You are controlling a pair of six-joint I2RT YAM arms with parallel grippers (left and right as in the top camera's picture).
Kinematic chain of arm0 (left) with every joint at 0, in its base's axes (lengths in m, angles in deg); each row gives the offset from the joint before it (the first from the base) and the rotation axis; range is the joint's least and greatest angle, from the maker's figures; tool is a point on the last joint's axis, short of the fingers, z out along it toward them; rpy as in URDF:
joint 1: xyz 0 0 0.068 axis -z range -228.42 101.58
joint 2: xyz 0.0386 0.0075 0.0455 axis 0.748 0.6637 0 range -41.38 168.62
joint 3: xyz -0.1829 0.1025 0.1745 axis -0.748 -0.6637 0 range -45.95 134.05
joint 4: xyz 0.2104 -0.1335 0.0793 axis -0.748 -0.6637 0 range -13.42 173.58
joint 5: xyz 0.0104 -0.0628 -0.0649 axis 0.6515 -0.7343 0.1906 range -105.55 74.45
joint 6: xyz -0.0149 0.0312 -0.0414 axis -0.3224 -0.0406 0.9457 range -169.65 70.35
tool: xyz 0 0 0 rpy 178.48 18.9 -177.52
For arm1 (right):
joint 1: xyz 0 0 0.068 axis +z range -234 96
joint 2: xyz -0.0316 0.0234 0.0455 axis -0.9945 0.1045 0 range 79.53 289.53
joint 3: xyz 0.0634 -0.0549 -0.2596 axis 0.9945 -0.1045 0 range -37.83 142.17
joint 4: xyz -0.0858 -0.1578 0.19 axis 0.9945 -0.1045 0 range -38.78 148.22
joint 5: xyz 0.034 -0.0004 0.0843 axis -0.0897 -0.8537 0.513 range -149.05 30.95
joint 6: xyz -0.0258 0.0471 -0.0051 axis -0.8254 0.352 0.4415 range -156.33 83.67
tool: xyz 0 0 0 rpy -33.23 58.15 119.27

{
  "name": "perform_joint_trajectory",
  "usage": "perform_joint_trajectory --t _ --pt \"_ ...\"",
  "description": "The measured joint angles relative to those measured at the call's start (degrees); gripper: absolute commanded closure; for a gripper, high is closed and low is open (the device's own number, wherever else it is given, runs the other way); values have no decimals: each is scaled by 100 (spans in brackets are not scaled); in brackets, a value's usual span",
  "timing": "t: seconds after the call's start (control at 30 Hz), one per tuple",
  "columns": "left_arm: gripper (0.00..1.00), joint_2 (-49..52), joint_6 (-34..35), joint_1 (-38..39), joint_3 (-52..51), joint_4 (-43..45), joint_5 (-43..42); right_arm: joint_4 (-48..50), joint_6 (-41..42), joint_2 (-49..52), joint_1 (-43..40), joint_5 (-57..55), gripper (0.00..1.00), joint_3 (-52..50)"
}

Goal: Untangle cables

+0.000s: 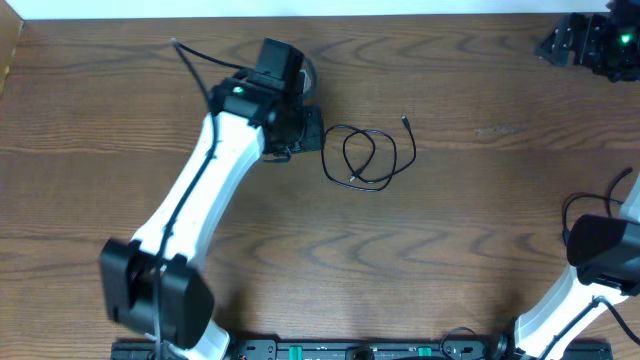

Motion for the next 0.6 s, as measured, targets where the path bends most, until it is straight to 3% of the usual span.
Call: perform_joint_trajectory --t 0.23,0.6 --pt "55 929 835 133 0 208 824 20 79 0 39 -264 8 -210" --pt "55 1910 1978 415 0 94 640 179 98 7 39 -332 10 -579"
